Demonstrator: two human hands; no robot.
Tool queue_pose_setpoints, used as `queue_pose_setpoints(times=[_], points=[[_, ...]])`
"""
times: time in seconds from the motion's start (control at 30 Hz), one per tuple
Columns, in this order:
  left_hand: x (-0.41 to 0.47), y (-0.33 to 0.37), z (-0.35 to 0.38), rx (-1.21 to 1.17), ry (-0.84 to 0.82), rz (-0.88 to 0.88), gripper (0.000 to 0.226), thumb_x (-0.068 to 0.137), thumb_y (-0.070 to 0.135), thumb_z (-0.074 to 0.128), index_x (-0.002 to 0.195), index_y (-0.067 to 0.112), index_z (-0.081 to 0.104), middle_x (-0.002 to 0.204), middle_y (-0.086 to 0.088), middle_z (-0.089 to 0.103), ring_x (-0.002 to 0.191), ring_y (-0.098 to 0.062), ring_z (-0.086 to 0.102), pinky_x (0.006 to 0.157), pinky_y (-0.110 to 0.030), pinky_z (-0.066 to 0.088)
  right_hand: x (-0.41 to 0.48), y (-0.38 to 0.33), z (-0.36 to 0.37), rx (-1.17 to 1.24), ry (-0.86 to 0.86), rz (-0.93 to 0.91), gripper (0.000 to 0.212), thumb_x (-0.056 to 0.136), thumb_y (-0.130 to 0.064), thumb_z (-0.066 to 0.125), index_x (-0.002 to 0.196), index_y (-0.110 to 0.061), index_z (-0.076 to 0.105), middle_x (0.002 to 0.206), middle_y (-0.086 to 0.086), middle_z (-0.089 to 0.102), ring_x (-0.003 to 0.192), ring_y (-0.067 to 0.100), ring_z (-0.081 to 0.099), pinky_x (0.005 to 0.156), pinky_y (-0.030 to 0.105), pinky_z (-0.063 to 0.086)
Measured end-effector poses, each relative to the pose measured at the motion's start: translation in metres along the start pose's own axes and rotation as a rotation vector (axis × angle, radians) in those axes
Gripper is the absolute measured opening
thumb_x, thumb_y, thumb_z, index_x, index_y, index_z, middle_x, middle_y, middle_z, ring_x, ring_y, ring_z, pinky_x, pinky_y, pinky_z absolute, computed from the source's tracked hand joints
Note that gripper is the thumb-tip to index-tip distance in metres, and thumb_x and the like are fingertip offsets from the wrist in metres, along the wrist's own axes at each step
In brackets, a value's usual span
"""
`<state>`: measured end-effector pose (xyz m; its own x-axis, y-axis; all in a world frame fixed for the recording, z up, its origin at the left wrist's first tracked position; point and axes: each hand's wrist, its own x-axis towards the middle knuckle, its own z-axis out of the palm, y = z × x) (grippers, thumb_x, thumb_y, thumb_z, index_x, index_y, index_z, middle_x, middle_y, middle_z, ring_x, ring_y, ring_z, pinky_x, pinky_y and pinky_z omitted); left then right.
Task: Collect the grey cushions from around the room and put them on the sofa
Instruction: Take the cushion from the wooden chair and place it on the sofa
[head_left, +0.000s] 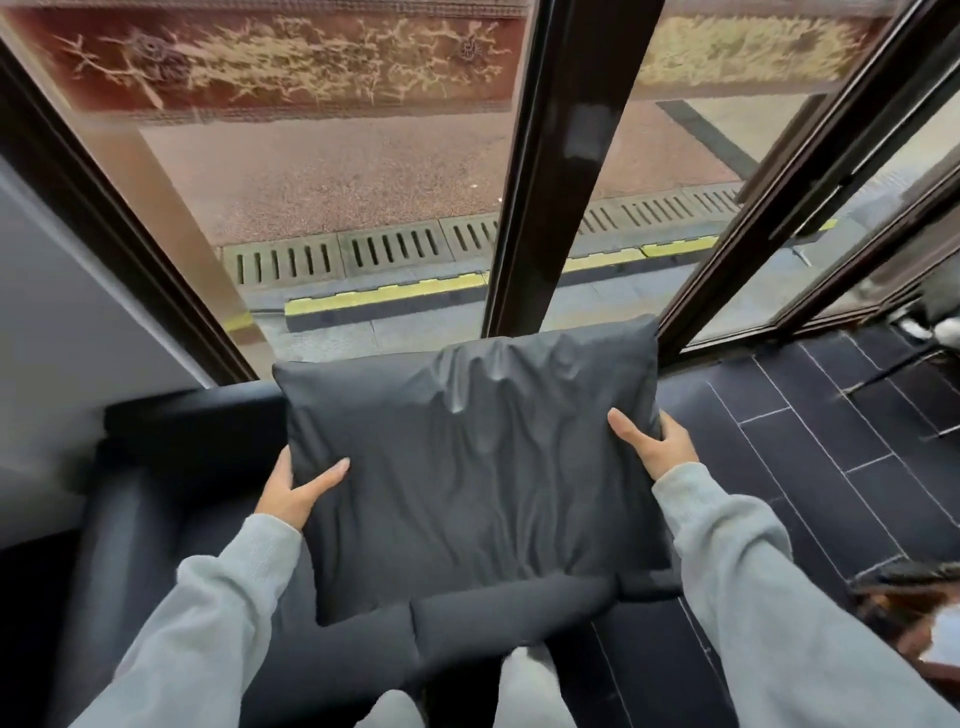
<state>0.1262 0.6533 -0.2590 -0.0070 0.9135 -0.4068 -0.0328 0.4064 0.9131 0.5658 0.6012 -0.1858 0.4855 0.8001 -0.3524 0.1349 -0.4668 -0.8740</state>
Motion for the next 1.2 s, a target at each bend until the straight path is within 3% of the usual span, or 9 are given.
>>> queue_pose_setpoints(times=[0.13,0.27,0.5,0.63,0.77,0.9,1.03,1.13,1.2], points=[[0.047,-0.005,0.028,0.042,0.135,-0.121,0.06,0.073,0.041,0.085,0.125,0.02,0.065,0.119,-0.001,0.074,0.117,-0.026,0.068,0.106,-0.045,0.049,0.085,0.005,0.019,-0.083,-0.087,-0.005,0.029,0.082,-0.038,0.085,0.099,-0.029,0.064,0.106,-0.004,0.073,0.081,-0.006,0.068,0.073,0.009,0.05],[0.088,-0.024,0.054,0.068,0.304,-0.195,0.077,0.081,0.023,0.086,0.144,0.025,0.042,0.132,-0.001,0.064,0.123,-0.023,0.061,0.105,-0.043,0.049,0.175,0.02,0.042,-0.131,-0.197,0.057,0.054,0.084,-0.025,0.085,0.131,-0.016,0.06,0.129,0.005,0.068,0.117,0.023,0.063,0.107,0.04,0.048],[0.187,-0.066,0.101,-0.029,0.382,-0.365,0.057,0.091,0.002,0.072,0.132,0.028,0.043,0.154,-0.003,0.049,0.131,-0.023,0.056,0.102,-0.05,0.05,0.315,0.066,0.073,-0.195,-0.38,0.158,0.065,0.089,-0.004,0.078,0.146,-0.013,0.05,0.141,0.011,0.06,0.131,0.024,0.057,0.109,0.038,0.046],[0.212,-0.085,0.127,0.237,0.379,-0.371,0.076,0.086,0.027,0.082,0.147,0.033,0.037,0.16,-0.003,0.037,0.137,-0.027,0.047,0.105,-0.051,0.048,0.346,0.078,0.084,-0.186,-0.308,0.203,0.089,0.084,-0.021,0.086,0.157,-0.024,0.034,0.142,0.0,0.051,0.126,0.015,0.053,0.107,0.035,0.045],[0.235,-0.089,0.127,0.1,0.58,-0.364,0.099,0.078,0.05,0.083,0.156,0.043,0.023,0.164,-0.001,0.027,0.142,-0.028,0.041,0.101,-0.054,0.051,0.375,0.095,0.093,-0.117,-0.167,0.239,0.07,0.082,-0.037,0.086,0.138,-0.026,0.045,0.124,-0.003,0.06,0.105,0.012,0.064,0.098,0.047,0.057],[0.265,-0.085,0.136,0.036,0.417,-0.3,0.057,0.071,0.059,0.077,0.123,0.042,0.061,0.135,0.006,0.063,0.125,-0.017,0.061,0.089,-0.046,0.06,0.394,0.125,0.096,-0.104,-0.185,0.137,0.035,0.085,-0.037,0.083,0.105,-0.034,0.054,0.105,-0.006,0.069,0.077,-0.009,0.069,0.084,0.049,0.062],[0.266,-0.091,0.158,0.123,0.47,-0.228,0.041,0.081,0.054,0.072,0.117,0.039,0.06,0.131,0.004,0.062,0.113,-0.009,0.062,0.086,-0.045,0.062,0.389,0.15,0.084,-0.07,-0.125,0.146,0.043,0.072,-0.054,0.082,0.101,-0.037,0.055,0.095,-0.015,0.073,0.092,0.007,0.071,0.097,0.059,0.055],[0.266,-0.093,0.161,0.345,0.526,-0.27,0.049,0.091,0.049,0.067,0.134,0.031,0.051,0.133,0.002,0.057,0.121,-0.02,0.058,0.1,-0.045,0.052,0.379,0.149,0.094,-0.155,-0.115,0.157,0.067,0.08,-0.051,0.079,0.135,-0.031,0.048,0.128,0.003,0.066,0.122,0.027,0.063,0.111,0.047,0.045],[0.269,-0.088,0.167,0.565,0.589,-0.232,0.073,0.095,0.043,0.065,0.156,0.02,0.031,0.156,-0.011,0.04,0.145,-0.033,0.037,0.116,-0.044,0.035,0.376,0.14,0.109,-0.319,-0.039,0.062,0.084,0.091,-0.039,0.074,0.159,-0.023,0.027,0.158,0.015,0.043,0.145,0.033,0.041,0.119,0.036,0.03]])
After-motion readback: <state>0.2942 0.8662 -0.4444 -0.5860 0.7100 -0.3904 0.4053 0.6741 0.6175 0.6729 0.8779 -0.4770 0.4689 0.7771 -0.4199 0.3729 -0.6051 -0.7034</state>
